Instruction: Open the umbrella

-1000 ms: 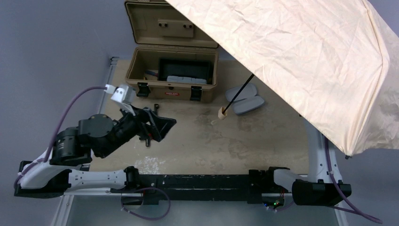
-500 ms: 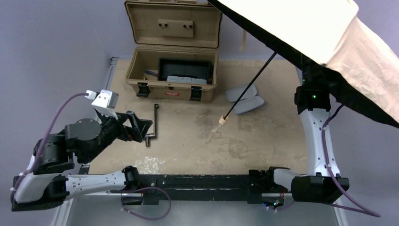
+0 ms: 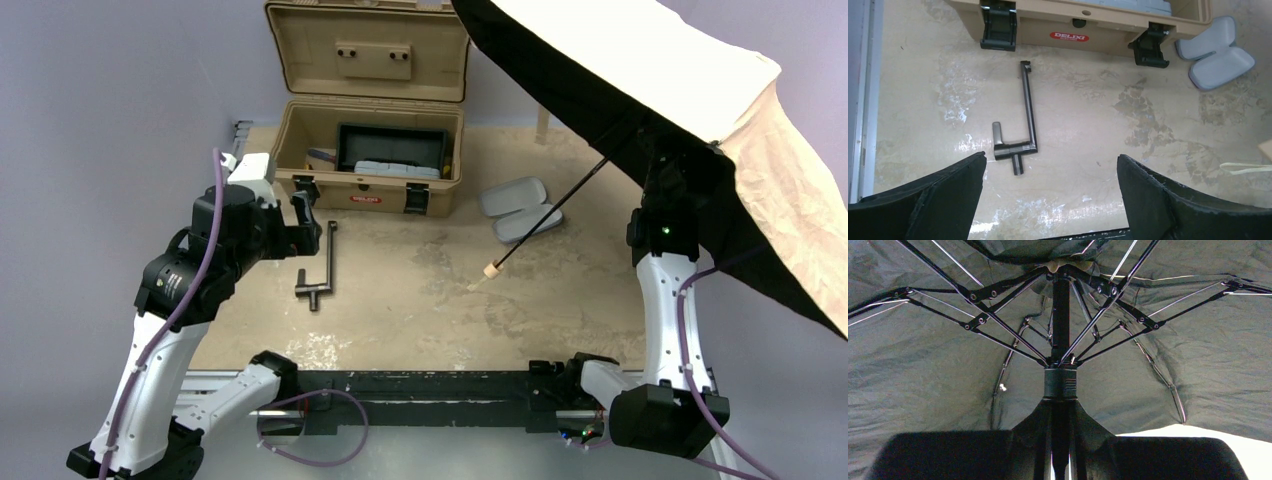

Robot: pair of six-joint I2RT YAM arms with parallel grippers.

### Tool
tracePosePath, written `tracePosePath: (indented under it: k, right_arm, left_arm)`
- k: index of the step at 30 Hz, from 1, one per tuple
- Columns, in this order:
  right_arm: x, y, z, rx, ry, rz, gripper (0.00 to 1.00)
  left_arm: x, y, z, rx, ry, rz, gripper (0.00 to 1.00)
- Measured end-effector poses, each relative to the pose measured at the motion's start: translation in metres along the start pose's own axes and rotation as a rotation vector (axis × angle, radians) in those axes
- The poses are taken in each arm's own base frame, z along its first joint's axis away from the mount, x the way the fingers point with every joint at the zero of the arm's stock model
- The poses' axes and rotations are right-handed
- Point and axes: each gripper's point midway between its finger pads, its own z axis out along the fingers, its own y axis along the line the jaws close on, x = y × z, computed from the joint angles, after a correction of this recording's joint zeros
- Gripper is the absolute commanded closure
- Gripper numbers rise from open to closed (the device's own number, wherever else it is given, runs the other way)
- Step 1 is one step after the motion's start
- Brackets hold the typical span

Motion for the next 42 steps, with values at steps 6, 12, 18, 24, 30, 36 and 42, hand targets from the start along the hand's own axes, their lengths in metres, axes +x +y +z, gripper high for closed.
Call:
tracePosePath:
  k: [6,12,18,24,30,36,42]
  right_arm:
    - [-0.013,-0.019,0.000,0.082,-0.066,-0.043,1.00]
    - [-0.007,-0.042,-0.001,0.155,-0.076,-0.081,1.00]
    - [0.004,-0.057,-0.003,0.194,-0.051,-0.107,1.00]
    - [0.004,-0.056,-0.003,0.193,-0.051,-0.106,1.00]
    - [0.004,-0.056,-0.003,0.193,-0.051,-0.106,1.00]
    - [0.004,-0.056,-0.003,0.192,-0.050,-0.106,1.00]
    - [0.004,-0.055,-0.004,0.190,-0.050,-0.105,1.00]
  left_arm:
    - [-0.018,0.008,0.004,-0.043,-0.049,-0.053,0.00]
    - [-0.036,0.037,-0.010,-0.169,-0.166,-0.169,0.00]
    - [-0.038,0.040,-0.022,-0.132,-0.317,-0.209,0.00]
    - [-0.052,0.032,-0.039,-0.042,-0.460,-0.224,0.00]
    - [-0.058,0.023,-0.043,0.036,-0.567,-0.185,0.00]
    - [-0.053,0.006,-0.047,0.166,-0.685,-0.049,0.00]
    - [-0.062,-0.017,-0.063,0.286,-0.774,0.096,0.00]
